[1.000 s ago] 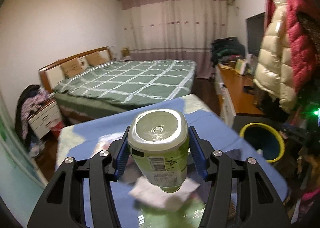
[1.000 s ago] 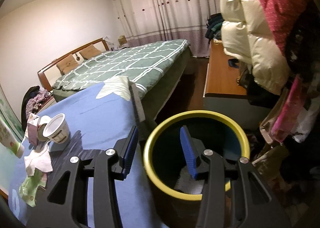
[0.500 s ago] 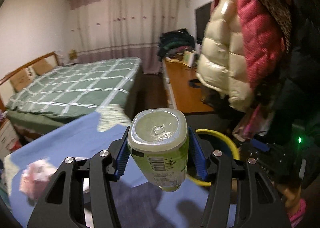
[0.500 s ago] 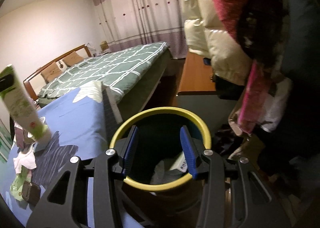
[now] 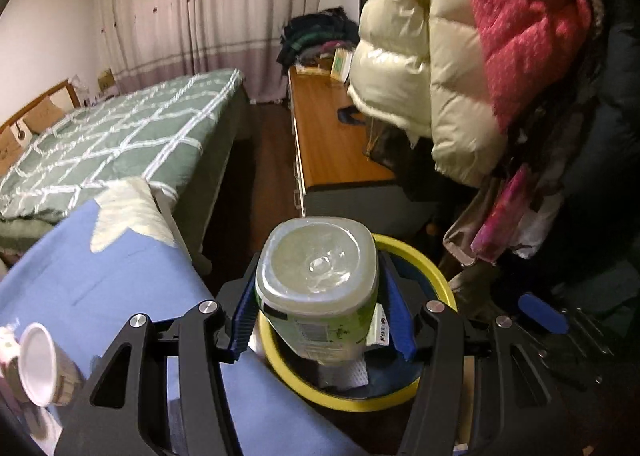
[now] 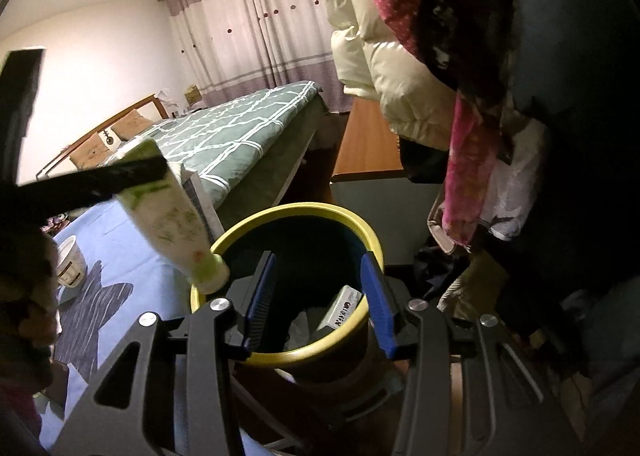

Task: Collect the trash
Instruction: 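Move both grippers back over the table, then grasp the white tissue with the right gripper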

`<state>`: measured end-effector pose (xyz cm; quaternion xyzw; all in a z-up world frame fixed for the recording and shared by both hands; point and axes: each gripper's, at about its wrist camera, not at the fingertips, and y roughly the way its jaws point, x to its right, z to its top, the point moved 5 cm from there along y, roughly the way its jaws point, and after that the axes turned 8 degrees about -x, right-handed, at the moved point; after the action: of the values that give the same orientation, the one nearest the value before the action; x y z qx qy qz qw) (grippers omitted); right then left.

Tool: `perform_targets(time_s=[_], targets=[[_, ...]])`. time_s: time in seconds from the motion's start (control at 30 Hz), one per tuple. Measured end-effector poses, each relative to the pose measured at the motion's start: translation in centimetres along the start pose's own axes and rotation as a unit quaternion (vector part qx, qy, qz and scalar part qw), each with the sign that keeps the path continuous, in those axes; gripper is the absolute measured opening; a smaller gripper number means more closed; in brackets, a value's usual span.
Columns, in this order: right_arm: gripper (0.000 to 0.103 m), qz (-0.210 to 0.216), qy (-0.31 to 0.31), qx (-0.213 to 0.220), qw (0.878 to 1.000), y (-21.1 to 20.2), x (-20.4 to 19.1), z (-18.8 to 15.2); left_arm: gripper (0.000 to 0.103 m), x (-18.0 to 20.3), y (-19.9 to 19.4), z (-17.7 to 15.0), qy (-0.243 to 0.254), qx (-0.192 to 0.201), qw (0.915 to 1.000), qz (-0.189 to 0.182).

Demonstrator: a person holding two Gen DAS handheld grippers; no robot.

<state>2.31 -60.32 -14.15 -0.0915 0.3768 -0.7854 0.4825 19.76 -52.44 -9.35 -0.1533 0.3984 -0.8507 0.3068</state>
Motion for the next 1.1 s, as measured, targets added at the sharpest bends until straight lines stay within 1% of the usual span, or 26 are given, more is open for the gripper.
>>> perform_targets(time_s=[0.03, 0.07, 0.13, 0.2, 0.27, 0.3, 0.33, 0.43, 0.57, 0.67, 0.7, 0.73, 0.87, 0.9, 0.93, 0.97, 1.03, 1.1], targets=[[0.053, -0.001, 0.001, 0.002, 1.000, -0.2, 0.2, -0.1, 0.080, 0.1, 0.3, -0.1, -0.005, -0.003, 1.0000, 0.004], [0.053, -0.001, 0.002, 0.003, 1.000, -0.3, 0.4, -0.1, 0.083, -0.1, 0.0, -0.3, -0.007, 0.000, 0.9999, 0.007], [0.053, -0.003, 0.003, 0.004, 1.000, -0.5, 0.5, -0.2, 0.083, -0.1, -1.1, -0.7, -0.005, 0.013, 0.9998, 0.016], [0.053, -0.001, 0.003, 0.004, 1.000, -0.6, 0.6, -0.2, 0.084, -0.9, -2.8, -1.2, -0.011, 0.018, 0.9996, 0.020], [0.053, 0.003, 0.000, 0.003, 1.000, -0.6, 0.3, -0.3, 0.088, -2.0, -5.2, -2.0, -0.026, 0.030, 0.9990, 0.019], [0.053, 0.005, -0.004, 0.002, 1.000, -0.6, 0.0, -0.4, 0.092, -2.5, -6.1, -2.3, -0.030, 0.035, 0.9987, 0.021], [0.053, 0.007, -0.007, 0.001, 1.000, -0.6, -0.4, -0.4, 0.094, -3.3, -7.5, -3.0, -0.039, 0.043, 0.9980, 0.025], [0.054, 0.017, -0.023, -0.006, 1.000, -0.3, -2.0, -0.6, 0.098, -5.8, -11.0, -4.8, -0.063, 0.061, 0.9954, 0.037], [0.054, 0.037, -0.046, -0.017, 0.998, 0.2, -4.8, -0.9, 0.098, -11.0, -16.4, -8.6, -0.111, 0.089, 0.9867, 0.079], [0.054, 0.053, -0.073, -0.022, 0.996, 0.3, -7.9, -1.0, 0.098, -15.7, -20.1, -12.3, -0.161, 0.102, 0.9739, 0.124], [0.054, 0.063, -0.082, -0.023, 0.994, 0.3, -9.1, -1.2, 0.098, -17.1, -21.3, -13.6, -0.177, 0.106, 0.9682, 0.142], [0.054, 0.074, -0.092, -0.026, 0.993, 0.4, -10.3, -1.3, 0.098, -18.9, -22.7, -15.2, -0.196, 0.109, 0.9604, 0.165], [0.054, 0.108, -0.132, -0.040, 0.985, 0.6, -15.3, -2.5, 0.098, -23.3, -26.7, -20.2, -0.249, 0.113, 0.9373, 0.216], [0.054, 0.121, -0.147, -0.047, 0.981, 0.7, -16.9, -3.1, 0.098, -24.1, -27.5, -21.3, -0.260, 0.114, 0.9323, 0.225], [0.054, 0.134, -0.162, -0.054, 0.976, 0.7, -18.6, -3.7, 0.098, -25.0, -28.5, -22.7, -0.273, 0.115, 0.9249, 0.238], [0.054, 0.143, -0.173, -0.059, 0.973, 0.7, -19.8, -4.2, 0.098, -25.5, -29.1, -23.6, -0.280, 0.116, 0.9208, 0.245], [0.054, 0.170, -0.203, -0.072, 0.962, 0.6, -23.2, -5.5, 0.098, -26.7, -30.5, -25.7, -0.297, 0.118, 0.9115, 0.258], [0.054, 0.197, -0.231, -0.081, 0.949, 0.0, -26.4, -6.9, 0.098, -27.1, -31.3, -26.9, -0.307, 0.119, 0.9057, 0.267]])
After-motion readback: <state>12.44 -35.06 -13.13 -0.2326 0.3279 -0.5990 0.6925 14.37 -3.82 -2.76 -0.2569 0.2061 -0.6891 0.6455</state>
